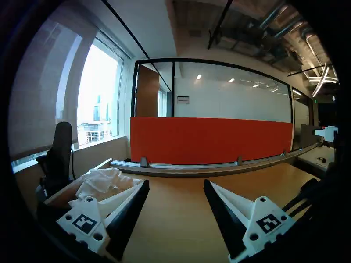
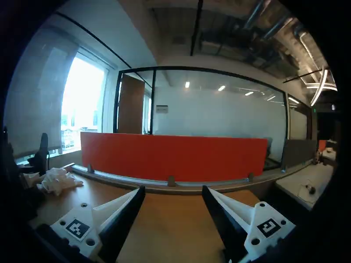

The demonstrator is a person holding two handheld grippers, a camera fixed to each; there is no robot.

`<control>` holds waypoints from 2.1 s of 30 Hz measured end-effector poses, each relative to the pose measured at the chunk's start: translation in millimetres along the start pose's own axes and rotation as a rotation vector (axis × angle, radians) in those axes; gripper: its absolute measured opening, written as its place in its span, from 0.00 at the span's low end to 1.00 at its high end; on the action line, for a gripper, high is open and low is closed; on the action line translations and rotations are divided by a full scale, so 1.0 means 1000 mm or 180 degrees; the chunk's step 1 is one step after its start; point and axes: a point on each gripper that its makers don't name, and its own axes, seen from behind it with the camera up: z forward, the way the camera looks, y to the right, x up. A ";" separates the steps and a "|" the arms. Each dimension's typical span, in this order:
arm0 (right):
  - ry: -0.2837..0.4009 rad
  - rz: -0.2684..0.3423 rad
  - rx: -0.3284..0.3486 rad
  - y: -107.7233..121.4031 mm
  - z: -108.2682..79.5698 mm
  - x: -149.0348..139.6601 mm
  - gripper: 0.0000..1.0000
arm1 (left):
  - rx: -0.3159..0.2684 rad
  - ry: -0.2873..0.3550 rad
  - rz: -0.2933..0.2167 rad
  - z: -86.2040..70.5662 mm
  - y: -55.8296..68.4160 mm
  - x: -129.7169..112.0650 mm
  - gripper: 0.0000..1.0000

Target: Fold towel

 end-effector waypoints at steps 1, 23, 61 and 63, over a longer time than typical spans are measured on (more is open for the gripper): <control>-0.0001 -0.0012 0.0000 -0.002 0.000 -0.001 1.00 | 0.0007 0.0016 -0.0008 -0.001 -0.001 -0.003 0.92; 0.0020 0.0035 -0.0116 -0.007 -0.003 -0.045 1.00 | 0.0013 0.0100 -0.0070 -0.004 -0.002 -0.101 0.92; -0.0049 0.0070 -0.0127 -0.005 0.003 -0.080 1.00 | 0.0078 0.0186 0.0076 -0.012 -0.001 -0.135 0.92; -0.0054 0.0075 -0.0127 -0.005 0.003 -0.080 1.00 | 0.0079 0.0187 0.0074 -0.012 -0.001 -0.135 0.92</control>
